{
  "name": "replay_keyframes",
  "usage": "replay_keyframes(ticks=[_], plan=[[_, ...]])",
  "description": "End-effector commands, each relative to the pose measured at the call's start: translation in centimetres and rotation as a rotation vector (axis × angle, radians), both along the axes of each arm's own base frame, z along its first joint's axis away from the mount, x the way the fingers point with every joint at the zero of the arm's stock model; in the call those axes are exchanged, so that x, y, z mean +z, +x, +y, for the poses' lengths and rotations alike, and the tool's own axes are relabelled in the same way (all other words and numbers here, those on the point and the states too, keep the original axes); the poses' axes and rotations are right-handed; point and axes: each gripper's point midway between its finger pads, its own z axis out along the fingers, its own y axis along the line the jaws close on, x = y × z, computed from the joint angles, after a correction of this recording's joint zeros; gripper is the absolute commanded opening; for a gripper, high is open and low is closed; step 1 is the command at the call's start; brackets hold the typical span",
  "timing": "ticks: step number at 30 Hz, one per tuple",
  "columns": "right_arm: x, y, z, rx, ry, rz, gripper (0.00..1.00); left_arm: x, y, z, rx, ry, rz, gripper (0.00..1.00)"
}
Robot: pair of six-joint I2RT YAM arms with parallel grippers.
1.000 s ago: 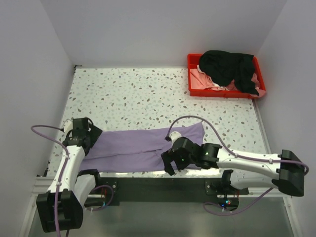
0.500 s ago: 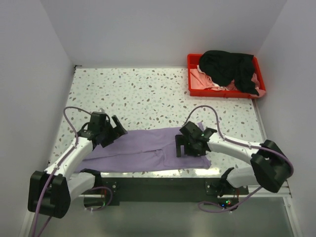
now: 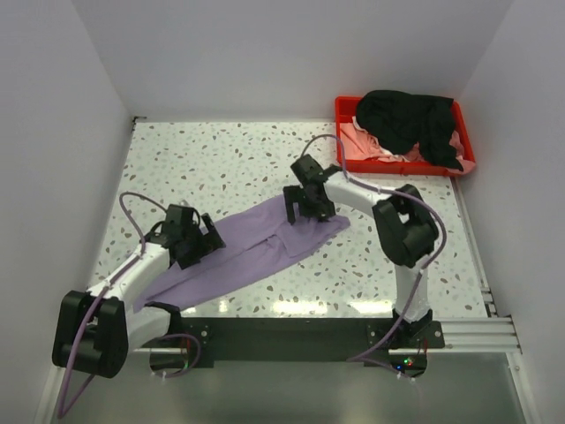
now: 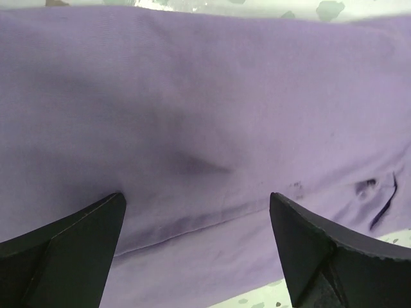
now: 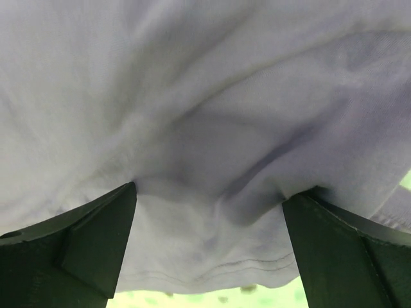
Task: Fold and stack the t-shirts
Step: Fold the tshirt
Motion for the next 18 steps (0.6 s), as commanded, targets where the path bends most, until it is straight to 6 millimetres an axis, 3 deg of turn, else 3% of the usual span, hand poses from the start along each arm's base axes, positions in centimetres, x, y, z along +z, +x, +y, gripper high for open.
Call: replay_keyframes(ticks=[1,3,4,8,9,10,11,12,13,14,15,18], plan=[[-3.1,4.9,1.3,0.112,-0.039,0.012,0.99,-1.2,0.1,-0.3,-0.028,-0.001,0.014,1.0],[-4.2,6.1,1.3,0.112,-0.041,0.055,0.99,-1.8,-0.3,-0.7,-0.043,-0.004,0.039,1.0],[-4.5,7.9,2.4,0.122,-0.012,0.048,0.99,-2.0,-0.4,-0.9,-0.052,-0.003,0.046,1.0],[-5.2,12.4,3.7,0.122,0.053,0.021,0.99,-2.3,0.0,-2.3,-0.077,-0.042,0.048,1.0],[-3.5,14.4,4.4,0.119,0.071,-0.023,0.99,-1.9,0.2,-3.2,-0.103,-0.061,0.037,1.0],[-5.4,14.6,4.6,0.131,0.071,0.01,0.99,-1.8,0.4,-3.7,-0.112,-0.072,0.031,1.0],[-5.4,15.4,5.1,0.143,0.088,0.005,0.99,-1.7,0.9,-4.3,-0.119,-0.083,0.022,1.0],[-3.9,17.3,6.0,0.147,0.117,-0.041,0.99,-1.4,1.1,-5.3,-0.145,-0.094,0.011,1.0],[-3.9,17.8,6.6,0.155,0.145,-0.042,0.99,-1.2,1.5,-5.9,-0.152,-0.106,-0.001,1.0],[-5.7,18.0,6.8,0.155,0.156,-0.02,0.99,-1.5,1.5,-6.4,-0.163,-0.108,0.015,1.0],[-5.0,19.2,7.3,0.152,0.182,-0.058,0.99,-1.1,1.9,-7.4,-0.184,-0.112,0.002,1.0],[-6.0,20.7,7.3,0.116,0.24,-0.091,0.99,-1.2,2.5,-9.3,-0.219,-0.118,0.007,1.0]])
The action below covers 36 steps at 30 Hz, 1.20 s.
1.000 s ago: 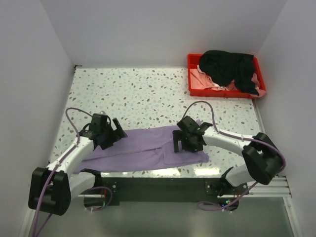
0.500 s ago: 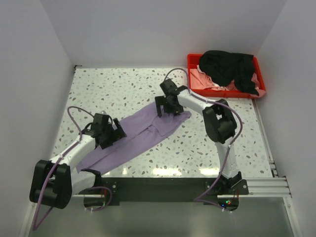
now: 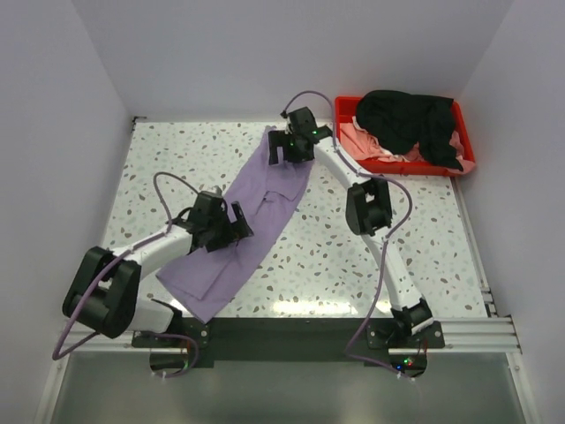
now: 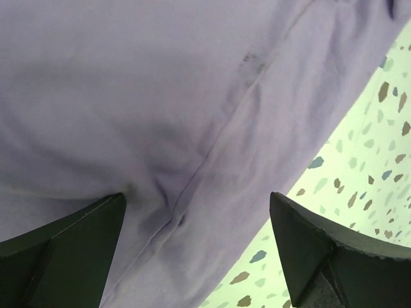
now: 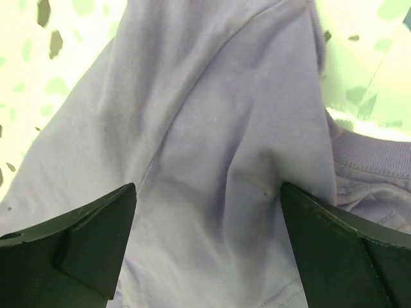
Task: Fold and stack the t-shirts
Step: Fold the tshirt
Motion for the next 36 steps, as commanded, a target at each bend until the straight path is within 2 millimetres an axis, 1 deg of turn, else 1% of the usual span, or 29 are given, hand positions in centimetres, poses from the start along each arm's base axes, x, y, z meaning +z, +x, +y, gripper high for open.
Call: replay_keyframes(ticks=[1,2,5,6,7,8,9,10,11,13,15,17,18,19,21,22,24,25,26,27,28,29,30,31,32,33,34,35,36], plan=[[-7.7,-2.2,-0.9,0.009,0.022,0.179,0.99,-2.2,-1.7,-2.8,-0.056,-0.028,0.112,1.0],[-8.1,-2.0,-0.5,0.014,0.048,0.179,0.99,-2.0,-1.4,-3.5,-0.068,-0.032,0.11,1.0],[-8.2,-0.7,-0.1,-0.003,0.098,0.157,0.99,-2.7,-2.0,-5.8,-0.123,-0.033,0.135,1.0],[-8.0,0.3,0.4,-0.002,0.126,0.128,0.99,-2.5,-2.3,-7.1,-0.152,-0.04,0.136,1.0],[-7.8,0.8,0.8,-0.015,0.157,0.119,0.99,-3.0,-2.6,-7.8,-0.158,-0.044,0.159,1.0],[-7.0,1.8,1.4,-0.017,0.203,0.081,0.99,-2.7,-3.0,-9.1,-0.194,-0.054,0.155,1.0],[-6.5,2.0,2.1,-0.008,0.262,0.085,0.99,-2.6,-3.1,-9.6,-0.2,-0.053,0.156,1.0],[-6.0,2.6,2.2,-0.04,0.297,0.081,0.99,-2.8,-3.3,-9.8,-0.192,-0.047,0.172,1.0],[-5.5,3.4,2.3,-0.049,0.316,0.05,0.99,-2.5,-3.4,-10.5,-0.203,-0.049,0.163,1.0],[-4.8,4.3,2.3,-0.062,0.33,0.014,0.99,-1.9,-3.6,-10.7,-0.189,-0.047,0.169,1.0],[-3.3,5.1,2.3,-0.052,0.335,-0.035,0.99,-0.8,-3.7,-11.4,-0.178,-0.062,0.157,1.0],[-1.3,5.8,2.2,-0.049,0.333,-0.081,0.99,1.7,-3.9,-12.2,-0.196,-0.062,0.092,1.0],[-0.4,6.0,2.0,-0.044,0.327,-0.103,0.99,3.3,-4.0,-12.4,-0.199,-0.072,0.055,1.0],[2.2,6.3,2.0,-0.041,0.337,-0.142,0.99,4.3,-4.0,-12.7,-0.205,-0.077,0.027,1.0],[4.6,6.5,1.9,-0.033,0.341,-0.179,0.99,6.6,-4.3,-12.6,-0.212,-0.091,-0.021,1.0],[7.5,6.5,1.9,-0.026,0.359,-0.214,0.99,7.0,-3.9,-12.0,-0.189,-0.072,-0.045,1.0],[10.4,6.0,2.1,0.004,0.372,-0.243,0.99,7.8,-4.2,-10.4,-0.161,-0.037,-0.071,1.0],[11.8,5.7,2.1,0.012,0.372,-0.259,0.99,7.6,-4.6,-9.6,-0.149,-0.016,-0.065,1.0],[14.5,5.1,1.7,0.022,0.37,-0.282,0.99,7.6,-4.7,-8.8,-0.129,0.006,-0.072,1.0],[15.7,4.7,1.3,0.035,0.352,-0.299,0.99,7.2,-5.4,-7.6,-0.109,0.041,-0.047,1.0],[16.6,4.2,1.0,0.035,0.335,-0.302,0.99,7.4,-5.9,-6.7,-0.091,0.05,-0.052,1.0],[18.5,2.9,-0.1,0.02,0.306,-0.302,0.99,7.1,-6.2,-5.7,-0.067,0.075,-0.052,1.0],[19.0,2.1,-0.6,0.015,0.281,-0.297,0.99,7.4,-7.0,-4.6,-0.045,0.076,-0.047,1.0],[19.8,1.2,-1.1,0.007,0.262,-0.294,0.99,6.7,-7.7,-3.7,-0.032,0.092,-0.033,1.0],[20.0,-0.6,-2.3,-0.019,0.216,-0.269,0.99,6.5,-8.0,-3.0,-0.015,0.104,-0.035,1.0],[20.2,-2.2,-2.3,-0.021,0.196,-0.256,0.99,6.8,-8.5,-2.3,0.016,0.09,-0.038,1.0],[16.7,-4.2,-3.0,-0.03,0.147,-0.172,0.99,6.2,-9.1,-1.5,0.037,0.1,-0.027,1.0],[19.0,-5.9,-3.3,-0.043,0.157,-0.197,0.99,6.0,-9.2,-0.9,0.057,0.105,-0.032,1.0],[18.4,-7.6,-2.8,-0.039,0.135,-0.185,0.99,6.2,-9.6,-0.4,0.081,0.091,-0.035,1.0]])
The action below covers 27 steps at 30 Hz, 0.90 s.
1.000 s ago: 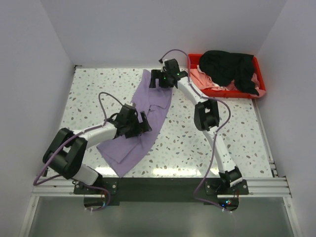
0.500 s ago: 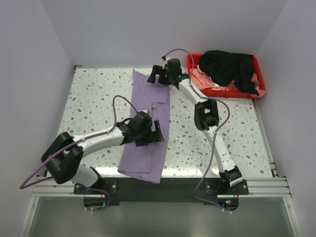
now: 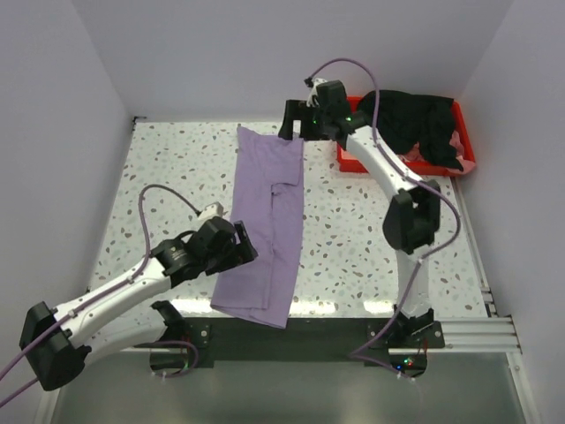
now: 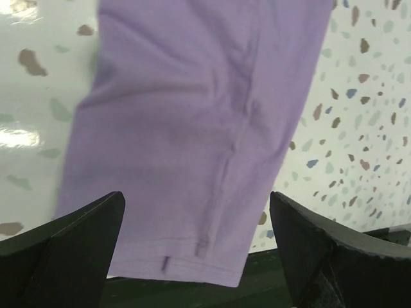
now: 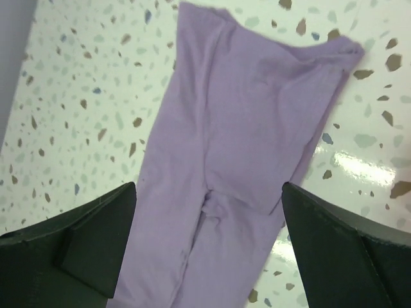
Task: Fold and stack the t-shirts
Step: Fold the tshirt
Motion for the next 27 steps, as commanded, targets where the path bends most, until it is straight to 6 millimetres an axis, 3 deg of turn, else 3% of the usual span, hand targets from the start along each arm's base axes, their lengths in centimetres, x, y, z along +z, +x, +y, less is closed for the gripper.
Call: replay_keyframes(ticks=[1,3,4,6,14,22,27], plan=[[-1.6,-6.8,-0.5,-0.009,-0.122,0.056,0.99,-1.9,-1.6,3.6,0.123,0.069,0.04,1.0],[-0.7,-9.9,0.7,-0.009,-0.158,0.008,0.99,-2.2,-2.1,4.2,0.144,0.066,0.047,1.0],[-2.4,-11.3,0.9,0.001,-0.183,0.021,0.99,-2.7,-2.3,4.5,0.149,0.074,0.056,1.0],[-3.5,-13.3,2.1,0.012,-0.182,0.055,0.99,-3.5,-2.9,4.9,0.154,0.094,0.083,1.0],[-12.8,-18.0,5.2,0.106,-0.271,0.26,0.99,-4.2,-3.4,5.9,0.139,0.162,0.109,1.0],[-17.8,-19.4,4.4,0.098,-0.341,0.366,0.99,-4.7,-3.2,4.9,0.096,0.141,0.111,1.0],[-20.0,-18.7,2.2,0.055,-0.43,0.397,0.99,-5.1,-3.3,4.7,0.074,0.152,0.126,1.0]])
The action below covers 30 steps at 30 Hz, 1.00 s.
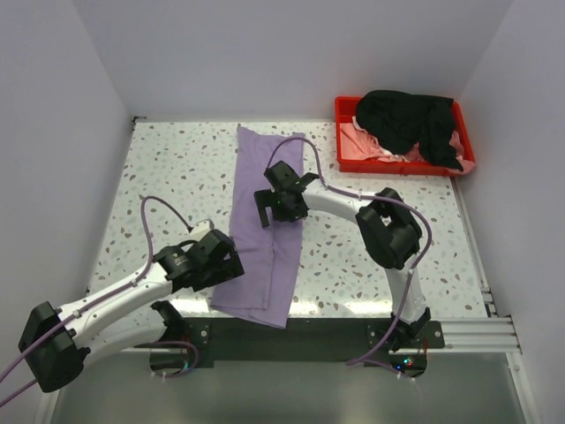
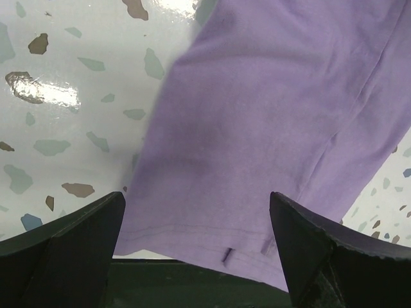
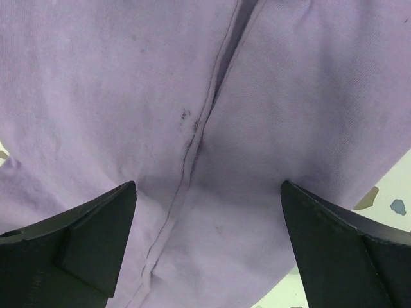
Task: Fold and stack the t-shirts
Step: Fold the tshirt
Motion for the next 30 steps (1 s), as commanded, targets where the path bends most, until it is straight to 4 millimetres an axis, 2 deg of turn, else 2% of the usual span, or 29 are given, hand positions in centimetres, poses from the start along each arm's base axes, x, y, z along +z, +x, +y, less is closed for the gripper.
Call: replay_keyframes(ticks=[1,5,9,12,17,21,22,23,24,26,27,30], plan=[[-2.6,0.4,-2.5,-0.042,-0.104,0.04,0.99,-0.4,0.1,-0.2,-0.026,0.001,0.001,1.0],[-2.8,2.2,-4.3,-0.038,-0.145,0.029,0.99,-1.1,-0.5,-0.3,-0.05,0.003,0.03,1.0],[-2.8,3.5,-4.7,-0.038,-0.128,0.027,0.99,-1.7,-1.2,-0.1,-0.063,0.014,0.063,1.0],[-2.4,4.2,-4.2,-0.006,-0.121,0.013,0.99,-2.2,-1.6,0.0,-0.063,0.016,0.084,1.0],[-0.4,4.8,-2.9,0.025,-0.062,-0.018,0.99,-2.8,-3.0,-1.6,-0.14,-0.081,0.125,0.97],[1.8,5.6,-2.3,0.021,-0.035,-0.048,0.99,-3.0,-3.6,-2.4,-0.194,-0.134,0.13,0.87],[2.1,5.6,-2.2,0.016,-0.027,-0.055,0.99,-2.8,-4.1,-2.9,-0.221,-0.164,0.147,0.79],[3.3,5.8,-2.0,0.016,-0.009,-0.078,0.99,-3.0,-4.5,-2.8,-0.223,-0.162,0.16,0.77],[3.7,6.0,-2.0,0.013,0.002,-0.091,0.99,-3.3,-4.7,-2.6,-0.224,-0.16,0.169,0.7],[5.1,5.9,-1.5,0.022,0.043,-0.112,0.99,-3.9,-5.1,-2.4,-0.22,-0.163,0.181,0.62],[5.5,5.8,-1.5,0.02,0.048,-0.114,0.99,-4.0,-5.4,-2.8,-0.229,-0.185,0.194,0.53],[6.9,5.7,-1.8,0.016,0.056,-0.135,0.99,-4.6,-5.9,-3.4,-0.253,-0.222,0.212,0.4]])
